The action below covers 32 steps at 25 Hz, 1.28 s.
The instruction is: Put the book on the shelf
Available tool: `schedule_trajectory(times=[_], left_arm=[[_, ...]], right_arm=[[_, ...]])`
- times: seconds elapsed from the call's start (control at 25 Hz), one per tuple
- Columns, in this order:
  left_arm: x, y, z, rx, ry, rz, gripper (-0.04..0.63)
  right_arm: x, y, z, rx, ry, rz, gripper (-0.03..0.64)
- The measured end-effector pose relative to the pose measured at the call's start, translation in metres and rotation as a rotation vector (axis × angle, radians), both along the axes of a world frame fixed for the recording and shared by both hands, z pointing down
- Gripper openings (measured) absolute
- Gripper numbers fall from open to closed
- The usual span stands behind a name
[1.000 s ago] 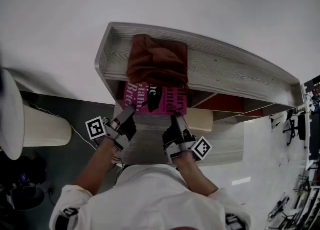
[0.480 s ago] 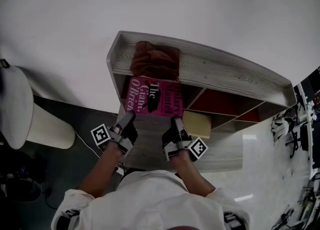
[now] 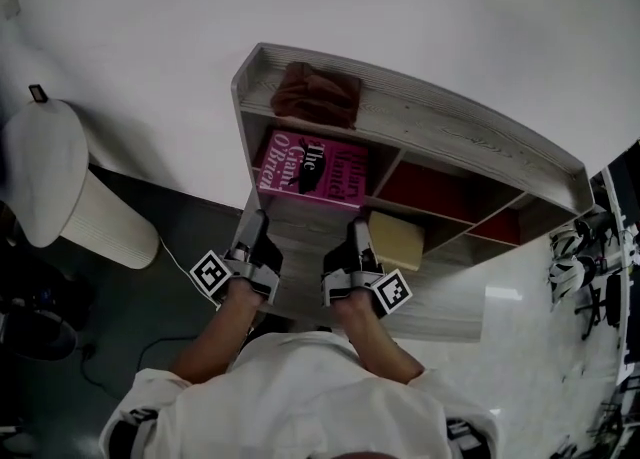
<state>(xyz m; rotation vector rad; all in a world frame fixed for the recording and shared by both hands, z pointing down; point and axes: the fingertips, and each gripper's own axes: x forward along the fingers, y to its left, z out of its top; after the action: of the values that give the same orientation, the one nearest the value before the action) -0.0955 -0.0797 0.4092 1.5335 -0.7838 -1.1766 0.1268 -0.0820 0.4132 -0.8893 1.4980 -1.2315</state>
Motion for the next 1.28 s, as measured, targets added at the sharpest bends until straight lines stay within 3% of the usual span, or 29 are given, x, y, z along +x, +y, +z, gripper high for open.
schedule_trajectory(times=[0.12,0.24,0.44,0.6,0.84,0.96,1.28], left_arm=[[0.001,0.022,-0.005,0.015,0.004,-0.097,0.198],[0.013,0.044,-0.018,0.057,-0.069,-0.134,0.18],[0.036,0.074,-0.043,0.161,-0.231,-0.137,0.17],[0.049,0.103,-0.05,0.223,-0.441,-0.11,0.166],[0.049,0.154,-0.066,0.402,-0.898,-0.066,0.163],[0.052,0.184,-0.07,0.499,-1.087,-0.059,0.161],[0.05,0.242,-0.055,0.622,-1.452,-0.063,0.142]], right_arm=[[0.01,0.016,-0.008,0.035,-0.012,0.004,0.187],[0.022,0.035,-0.016,0.08,0.024,-0.01,0.182],[0.033,0.068,-0.037,0.226,0.24,-0.032,0.169],[0.03,0.103,-0.056,0.316,0.447,-0.022,0.162],[0.01,0.16,-0.065,0.407,0.833,0.042,0.146],[0.0,0.19,-0.06,0.436,1.016,0.071,0.134],[-0.02,0.255,-0.061,0.496,1.343,0.11,0.1]])
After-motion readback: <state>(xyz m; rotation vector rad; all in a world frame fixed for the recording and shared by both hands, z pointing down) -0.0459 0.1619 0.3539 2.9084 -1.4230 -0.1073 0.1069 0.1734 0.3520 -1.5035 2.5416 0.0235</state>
